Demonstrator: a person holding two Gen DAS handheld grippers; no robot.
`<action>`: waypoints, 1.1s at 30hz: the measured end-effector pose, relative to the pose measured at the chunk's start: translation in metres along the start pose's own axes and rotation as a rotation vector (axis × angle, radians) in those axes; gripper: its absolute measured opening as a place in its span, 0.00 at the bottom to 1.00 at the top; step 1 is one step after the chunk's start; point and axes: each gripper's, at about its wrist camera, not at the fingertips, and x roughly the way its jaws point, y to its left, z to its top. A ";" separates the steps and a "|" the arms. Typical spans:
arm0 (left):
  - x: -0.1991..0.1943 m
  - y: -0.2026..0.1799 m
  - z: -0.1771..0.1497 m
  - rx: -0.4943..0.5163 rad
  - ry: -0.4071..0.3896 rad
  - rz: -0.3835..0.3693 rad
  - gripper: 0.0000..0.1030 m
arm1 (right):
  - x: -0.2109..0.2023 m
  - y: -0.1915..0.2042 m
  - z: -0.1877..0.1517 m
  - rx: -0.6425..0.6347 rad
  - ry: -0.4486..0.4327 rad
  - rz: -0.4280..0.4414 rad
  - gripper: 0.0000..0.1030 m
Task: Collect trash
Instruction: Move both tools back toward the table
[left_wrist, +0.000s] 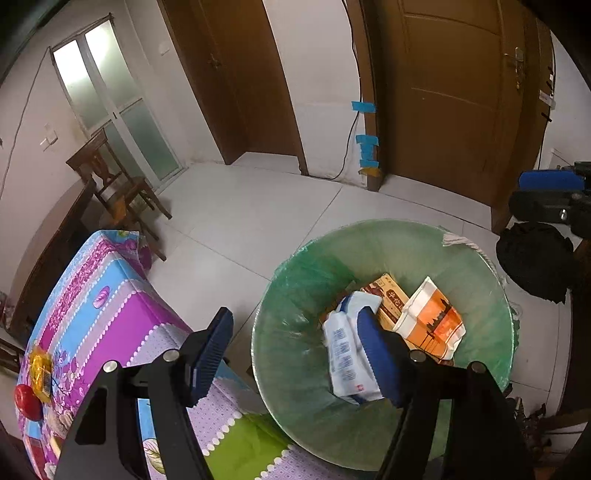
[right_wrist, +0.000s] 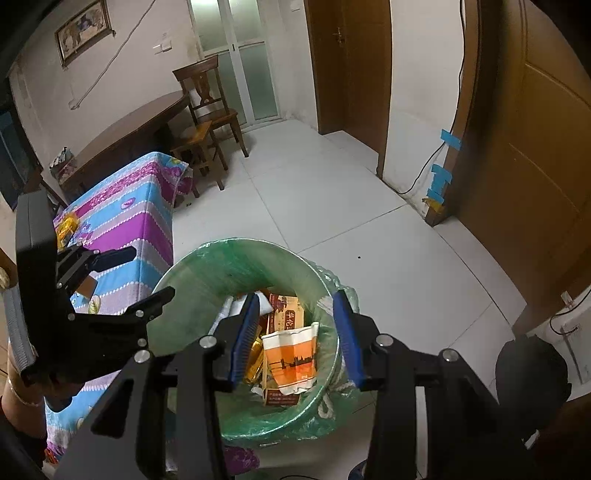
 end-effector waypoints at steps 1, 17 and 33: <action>0.001 0.000 -0.001 -0.001 0.003 -0.003 0.68 | 0.000 0.000 0.000 0.001 0.000 -0.002 0.39; -0.024 0.018 -0.036 -0.104 -0.086 0.140 0.71 | -0.049 0.029 -0.035 -0.079 -0.368 -0.161 0.61; -0.124 0.117 -0.148 -0.403 -0.281 0.375 0.77 | -0.069 0.136 -0.096 -0.201 -0.847 -0.092 0.84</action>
